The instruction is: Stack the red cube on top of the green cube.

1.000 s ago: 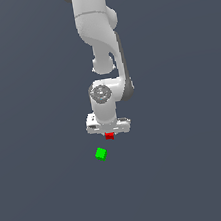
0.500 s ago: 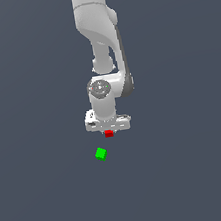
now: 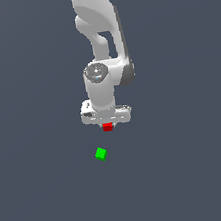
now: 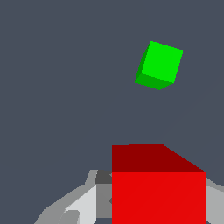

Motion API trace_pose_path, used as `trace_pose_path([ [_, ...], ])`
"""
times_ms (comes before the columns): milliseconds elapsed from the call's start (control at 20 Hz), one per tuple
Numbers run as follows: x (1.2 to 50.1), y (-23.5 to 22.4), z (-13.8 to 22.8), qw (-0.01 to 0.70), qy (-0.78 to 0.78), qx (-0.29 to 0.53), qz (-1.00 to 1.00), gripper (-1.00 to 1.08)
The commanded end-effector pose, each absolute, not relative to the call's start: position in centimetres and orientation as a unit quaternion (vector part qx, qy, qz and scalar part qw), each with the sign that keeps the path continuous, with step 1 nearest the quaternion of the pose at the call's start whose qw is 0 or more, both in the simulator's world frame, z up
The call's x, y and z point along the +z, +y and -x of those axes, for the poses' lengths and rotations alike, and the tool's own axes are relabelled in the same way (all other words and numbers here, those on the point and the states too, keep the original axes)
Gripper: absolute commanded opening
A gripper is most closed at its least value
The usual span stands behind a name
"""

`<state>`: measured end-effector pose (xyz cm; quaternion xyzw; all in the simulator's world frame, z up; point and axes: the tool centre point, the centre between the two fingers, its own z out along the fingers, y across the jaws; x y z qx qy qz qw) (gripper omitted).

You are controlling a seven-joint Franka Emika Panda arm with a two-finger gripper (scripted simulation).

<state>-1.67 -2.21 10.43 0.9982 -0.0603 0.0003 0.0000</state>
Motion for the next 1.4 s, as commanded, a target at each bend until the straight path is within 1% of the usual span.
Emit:
trace_pose_path([
  [0, 11.4, -2.2, 1.7, 0.000, -0.060, 0.000, -0.998, -1.00],
  [400, 11.7, -2.3, 1.5, 0.000, -0.060, 0.000, -0.998, -1.00],
  [650, 11.2, -2.8, 0.6, 0.000, -0.060, 0.000, -0.998, -1.00],
  [950, 10.0, -3.9, -1.5, 0.000, -0.060, 0.000, -0.998, -1.00],
  [1350, 7.8, -5.8, -5.1, 0.000, -0.060, 0.000, -0.998, -1.00],
])
